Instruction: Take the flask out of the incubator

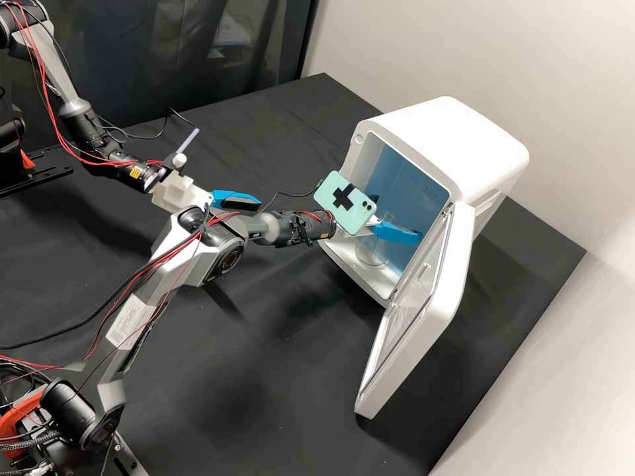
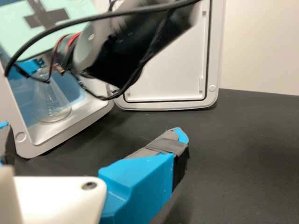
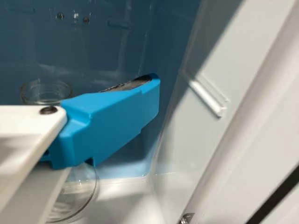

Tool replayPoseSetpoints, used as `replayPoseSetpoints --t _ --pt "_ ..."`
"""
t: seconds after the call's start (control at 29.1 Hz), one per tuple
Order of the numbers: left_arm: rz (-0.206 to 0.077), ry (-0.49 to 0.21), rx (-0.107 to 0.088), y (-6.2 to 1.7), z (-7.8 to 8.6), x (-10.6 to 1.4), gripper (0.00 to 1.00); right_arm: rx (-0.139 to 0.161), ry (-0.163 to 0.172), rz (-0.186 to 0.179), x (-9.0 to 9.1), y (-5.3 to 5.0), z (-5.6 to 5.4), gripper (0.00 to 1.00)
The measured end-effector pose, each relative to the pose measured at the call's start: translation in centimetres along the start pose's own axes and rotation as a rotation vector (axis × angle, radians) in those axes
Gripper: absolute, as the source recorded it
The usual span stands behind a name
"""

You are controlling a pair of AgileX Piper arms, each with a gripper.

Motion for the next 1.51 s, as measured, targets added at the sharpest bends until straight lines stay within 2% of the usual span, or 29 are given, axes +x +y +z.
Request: replayPoseSetpoints --t 0.03,0.17,0.24,0.34,0.38,0.52,0.65,0.83,0.96,1.1,1.17,1.38,1.48,1.51 --pt "0.0 -0.002 0.001 -0.02 0.1 0.0 1.0 -0.011 -0.003 -0.007 0.2 -0.3 -0.1 1.0" --pt "-0.001 -0.007 0.0 -0.02 0.3 0.0 1.0 -0.022 -0.019 -0.013 0.7 -1.0 -0.3 1.0" --pt "0.0 -0.008 0.006 0.0 0.4 0.0 1.0 -0.032 -0.025 -0.034 0.9 -1.6 -0.5 1.0" --pt "0.007 -0.01 0.005 0.18 0.5 0.1 1.0 -0.047 -0.034 -0.043 1.2 -2.0 -0.6 1.0" --pt "0.007 -0.01 0.005 0.18 0.5 0.1 1.0 -0.057 -0.037 -0.058 1.3 -2.5 -0.6 1.0" --pt "0.007 -0.01 0.005 0.18 0.5 0.1 1.0 -0.062 -0.053 -0.063 1.4 -2.7 -0.6 1.0" --pt "0.007 -0.01 0.005 0.18 0.5 0.1 1.0 -0.085 -0.057 -0.068 1.5 -3.0 -0.4 1.0" --pt "0.007 -0.01 0.005 0.18 0.5 0.1 1.0 -0.08 -0.084 -0.08 1.8 -3.4 -0.2 1.0" --pt "0.007 -0.01 0.005 0.18 0.5 0.1 1.0 -0.085 -0.096 -0.109 1.9 -4.1 0.2 1.0" --pt "0.007 -0.01 0.005 0.18 0.5 0.1 1.0 -0.089 -0.101 -0.111 2.3 -4.4 0.4 1.0" --pt "0.007 -0.01 0.005 0.18 0.5 0.1 1.0 -0.081 -0.106 -0.112 2.5 -4.3 0.5 1.0" --pt "0.007 -0.01 0.005 0.18 0.5 0.1 1.0 -0.102 -0.1 -0.108 2.8 -4.0 0.3 1.0" --pt "0.007 -0.01 0.005 0.18 0.5 0.1 1.0 -0.102 -0.097 -0.109 2.9 -4.0 0.2 1.0" --pt "0.007 -0.01 0.005 0.18 0.5 0.1 1.0 -0.095 -0.097 -0.11 2.9 -4.0 0.2 0.0"
